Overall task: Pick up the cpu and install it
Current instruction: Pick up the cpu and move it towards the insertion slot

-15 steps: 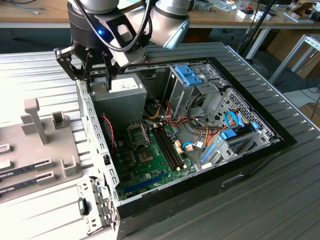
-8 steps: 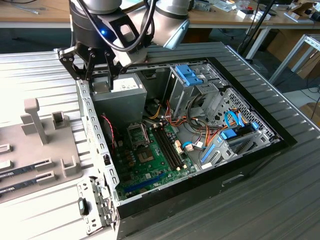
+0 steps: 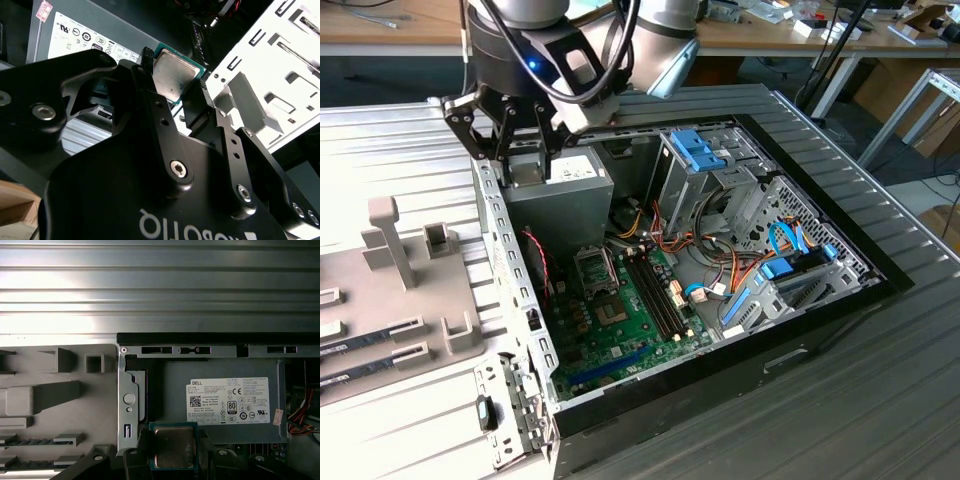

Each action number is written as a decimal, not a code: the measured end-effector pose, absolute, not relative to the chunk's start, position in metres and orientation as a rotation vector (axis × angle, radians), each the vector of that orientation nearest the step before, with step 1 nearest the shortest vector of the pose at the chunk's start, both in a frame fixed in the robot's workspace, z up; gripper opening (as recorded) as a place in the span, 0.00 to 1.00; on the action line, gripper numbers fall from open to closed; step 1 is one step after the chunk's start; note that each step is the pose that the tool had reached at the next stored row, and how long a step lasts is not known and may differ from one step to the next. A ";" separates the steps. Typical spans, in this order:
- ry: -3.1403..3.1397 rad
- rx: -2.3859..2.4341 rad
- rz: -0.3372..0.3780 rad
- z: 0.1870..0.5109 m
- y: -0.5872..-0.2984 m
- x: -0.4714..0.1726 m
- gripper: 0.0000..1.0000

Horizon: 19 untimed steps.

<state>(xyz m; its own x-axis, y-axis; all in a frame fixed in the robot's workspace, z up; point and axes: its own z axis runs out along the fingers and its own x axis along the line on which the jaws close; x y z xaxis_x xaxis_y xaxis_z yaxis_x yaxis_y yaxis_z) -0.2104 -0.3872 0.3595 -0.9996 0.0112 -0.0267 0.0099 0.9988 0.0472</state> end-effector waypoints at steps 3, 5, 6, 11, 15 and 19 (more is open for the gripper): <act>3.114 0.017 0.073 0.359 -0.387 -0.209 0.47; 3.114 0.016 0.073 0.359 -0.387 -0.208 0.47; 3.114 0.016 0.073 0.359 -0.387 -0.207 0.47; 3.114 0.016 0.073 0.359 -0.387 -0.203 0.47; 3.114 0.016 0.073 0.359 -0.387 -0.201 0.47; 3.114 0.016 0.073 0.359 -0.387 -0.199 0.47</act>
